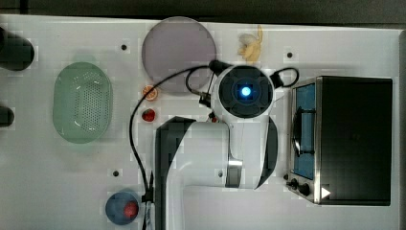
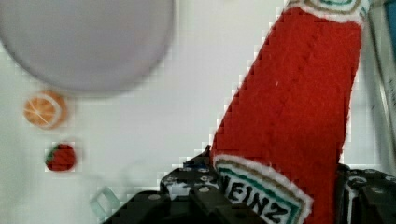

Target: Pick ketchup from plate and place it on table.

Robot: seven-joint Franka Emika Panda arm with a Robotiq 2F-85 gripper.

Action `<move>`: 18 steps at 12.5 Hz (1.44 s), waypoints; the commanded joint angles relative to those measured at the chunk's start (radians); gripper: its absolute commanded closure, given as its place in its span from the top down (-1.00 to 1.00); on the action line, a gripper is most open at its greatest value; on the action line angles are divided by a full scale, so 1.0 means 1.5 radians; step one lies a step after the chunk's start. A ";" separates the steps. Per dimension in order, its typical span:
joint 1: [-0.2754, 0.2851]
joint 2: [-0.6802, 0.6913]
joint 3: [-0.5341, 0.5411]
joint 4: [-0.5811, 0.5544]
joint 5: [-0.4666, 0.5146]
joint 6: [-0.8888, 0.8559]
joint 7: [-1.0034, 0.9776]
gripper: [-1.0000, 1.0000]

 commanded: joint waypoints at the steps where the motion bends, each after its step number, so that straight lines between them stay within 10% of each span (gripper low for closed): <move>1: 0.004 0.003 -0.004 -0.068 0.008 0.081 -0.016 0.18; 8: 0.004 0.114 -0.004 -0.151 0.009 0.215 -0.015 0.18; 13: 0.004 0.146 0.003 -0.148 0.008 0.268 -0.014 1.00; 18: 0.005 0.027 0.004 -0.122 0.008 0.232 0.048 1.00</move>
